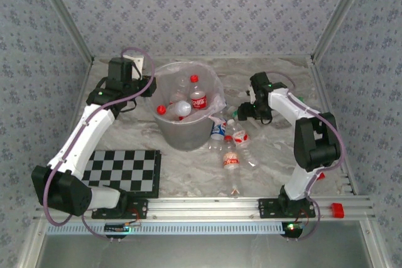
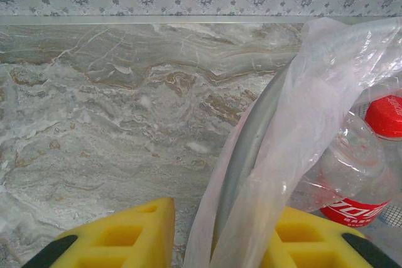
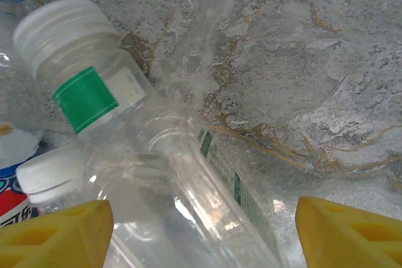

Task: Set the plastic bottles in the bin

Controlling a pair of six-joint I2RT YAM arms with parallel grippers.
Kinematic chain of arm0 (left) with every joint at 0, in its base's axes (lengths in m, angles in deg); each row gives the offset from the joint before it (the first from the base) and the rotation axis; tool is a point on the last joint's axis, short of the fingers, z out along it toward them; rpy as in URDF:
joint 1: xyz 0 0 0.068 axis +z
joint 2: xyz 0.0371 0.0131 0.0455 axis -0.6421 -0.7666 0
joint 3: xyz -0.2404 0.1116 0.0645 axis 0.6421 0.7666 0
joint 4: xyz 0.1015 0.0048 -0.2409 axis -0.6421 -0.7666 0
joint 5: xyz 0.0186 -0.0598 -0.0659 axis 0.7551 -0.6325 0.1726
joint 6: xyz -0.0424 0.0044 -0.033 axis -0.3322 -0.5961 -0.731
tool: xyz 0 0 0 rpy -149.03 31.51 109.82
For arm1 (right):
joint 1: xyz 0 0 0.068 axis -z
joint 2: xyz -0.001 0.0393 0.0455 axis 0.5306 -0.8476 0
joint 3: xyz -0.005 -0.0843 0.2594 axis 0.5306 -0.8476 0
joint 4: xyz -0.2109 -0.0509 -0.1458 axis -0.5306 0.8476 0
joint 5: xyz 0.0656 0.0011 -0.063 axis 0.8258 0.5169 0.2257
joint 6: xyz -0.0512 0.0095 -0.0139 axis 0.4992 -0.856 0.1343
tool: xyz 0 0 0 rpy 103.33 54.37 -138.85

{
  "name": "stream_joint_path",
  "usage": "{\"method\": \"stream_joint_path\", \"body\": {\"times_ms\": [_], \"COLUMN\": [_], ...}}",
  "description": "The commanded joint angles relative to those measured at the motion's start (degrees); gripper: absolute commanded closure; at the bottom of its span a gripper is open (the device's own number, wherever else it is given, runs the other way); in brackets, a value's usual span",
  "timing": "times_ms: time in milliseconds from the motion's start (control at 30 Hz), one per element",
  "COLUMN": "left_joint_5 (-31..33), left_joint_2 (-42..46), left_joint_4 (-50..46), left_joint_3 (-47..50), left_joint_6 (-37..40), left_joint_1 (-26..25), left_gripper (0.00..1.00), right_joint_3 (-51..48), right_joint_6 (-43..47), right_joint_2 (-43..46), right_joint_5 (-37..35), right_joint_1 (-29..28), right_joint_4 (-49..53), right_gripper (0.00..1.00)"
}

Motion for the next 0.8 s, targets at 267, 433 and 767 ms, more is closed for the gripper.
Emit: {"method": "stream_joint_path", "body": {"times_ms": [267,433,767], "left_joint_5": [0.7,0.0,-0.5], "left_joint_2": [-0.3,-0.9,-1.5], "left_joint_4": [-4.0,-4.1,-4.4], "left_joint_3": [0.3,0.2,0.1], "left_joint_6": [1.4,1.4,1.3], "left_joint_1": [-0.6,-0.6,-0.6], "left_gripper": [0.66,0.66,0.66], "right_joint_3": [-5.6,-11.2,0.1], "right_joint_6": [-4.9,-7.7,-5.0], "right_joint_2": [2.9,10.8,10.2], "right_joint_5": [-0.2,-1.6,-4.2], "right_joint_1": [9.1,10.3,13.7], "right_joint_4": [-0.5,1.7,9.1], "right_gripper": [0.39,0.38,0.23]}}
